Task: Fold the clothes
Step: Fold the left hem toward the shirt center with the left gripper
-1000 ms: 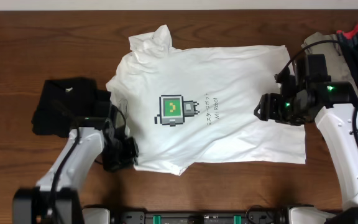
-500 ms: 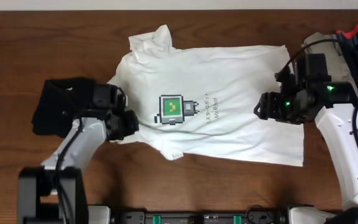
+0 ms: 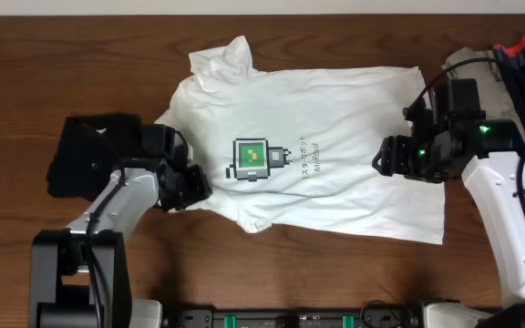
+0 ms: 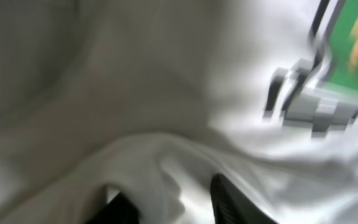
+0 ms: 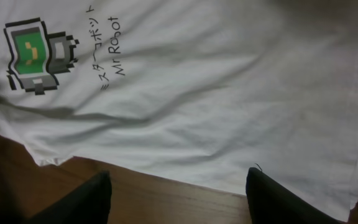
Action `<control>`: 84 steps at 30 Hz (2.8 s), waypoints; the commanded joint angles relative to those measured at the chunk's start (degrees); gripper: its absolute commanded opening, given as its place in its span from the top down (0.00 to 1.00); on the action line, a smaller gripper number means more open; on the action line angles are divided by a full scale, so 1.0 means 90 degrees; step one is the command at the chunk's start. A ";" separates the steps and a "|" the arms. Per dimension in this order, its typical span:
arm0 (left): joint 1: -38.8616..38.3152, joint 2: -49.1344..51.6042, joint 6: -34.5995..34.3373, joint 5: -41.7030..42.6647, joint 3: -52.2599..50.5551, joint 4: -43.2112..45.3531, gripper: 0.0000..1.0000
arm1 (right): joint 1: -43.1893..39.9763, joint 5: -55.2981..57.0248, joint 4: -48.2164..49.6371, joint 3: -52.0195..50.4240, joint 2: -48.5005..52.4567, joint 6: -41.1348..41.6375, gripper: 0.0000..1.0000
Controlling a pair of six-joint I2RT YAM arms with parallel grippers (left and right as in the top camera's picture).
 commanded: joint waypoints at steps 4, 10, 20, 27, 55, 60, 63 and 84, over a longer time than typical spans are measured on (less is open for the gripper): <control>-0.0481 -0.0279 0.0843 0.0301 0.0095 -0.0867 0.59 | 0.0053 0.0051 0.0019 -0.0002 -0.0012 0.0039 0.30; -0.0704 -0.0313 0.0782 -0.0673 0.0124 -0.0865 0.56 | 0.0053 0.0046 0.0002 -0.0002 -0.0012 0.0041 0.30; -0.1112 -0.1098 0.0789 -0.0265 0.0211 -0.1749 0.55 | 0.0051 0.0051 0.0015 -0.0002 -0.0012 0.0041 0.28; -0.2193 -0.0845 0.0087 -0.0447 -0.0095 -0.0991 0.49 | 0.0046 0.0049 0.0087 -0.0002 -0.0012 0.0044 0.28; -0.2839 -0.0316 0.0051 -0.0993 0.1778 -0.2123 0.94 | 0.0000 0.0163 0.0117 -0.0002 -0.0012 -0.0007 0.27; -0.2628 -0.0053 0.0561 -0.1707 0.1785 -0.1518 0.94 | 0.0000 0.0163 0.0114 -0.0002 -0.0012 -0.0007 0.27; -0.2514 0.0299 0.0930 -0.1724 0.1785 -0.1158 0.94 | 0.0000 0.0163 0.0114 -0.0002 -0.0012 -0.0007 0.27; -0.1882 0.0891 0.1472 -0.1882 0.2137 -0.0080 0.61 | 0.0005 0.0138 0.0041 -0.0002 -0.0012 -0.0005 0.27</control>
